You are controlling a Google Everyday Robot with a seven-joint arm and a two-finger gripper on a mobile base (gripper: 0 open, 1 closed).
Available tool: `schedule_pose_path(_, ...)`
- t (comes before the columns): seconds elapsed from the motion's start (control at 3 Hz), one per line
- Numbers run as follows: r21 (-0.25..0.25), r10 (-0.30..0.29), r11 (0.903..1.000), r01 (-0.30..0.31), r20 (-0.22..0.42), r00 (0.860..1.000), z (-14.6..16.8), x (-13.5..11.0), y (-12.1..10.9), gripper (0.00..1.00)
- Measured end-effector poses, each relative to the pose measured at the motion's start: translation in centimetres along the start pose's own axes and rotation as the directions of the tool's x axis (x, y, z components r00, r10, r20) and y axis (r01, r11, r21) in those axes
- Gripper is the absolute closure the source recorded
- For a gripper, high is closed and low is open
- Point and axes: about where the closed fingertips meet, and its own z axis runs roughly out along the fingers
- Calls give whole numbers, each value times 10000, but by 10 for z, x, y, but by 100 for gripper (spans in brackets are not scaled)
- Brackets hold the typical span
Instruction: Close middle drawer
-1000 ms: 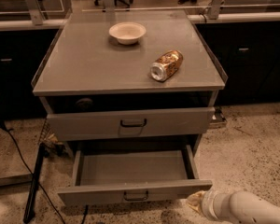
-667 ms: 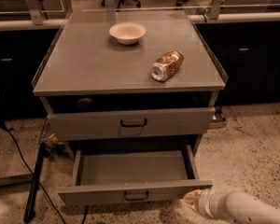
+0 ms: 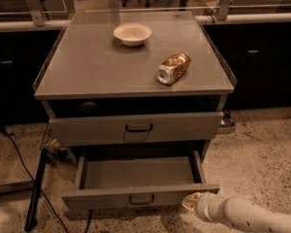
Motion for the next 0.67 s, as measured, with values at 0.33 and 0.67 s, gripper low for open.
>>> schedule_pose_path(0.33,181,-213,9996,210,217,9995,13,-12,-7,100)
schedule_pose_path(0.67,365,-384,9987,369,414,9984,27,-24,-18,100)
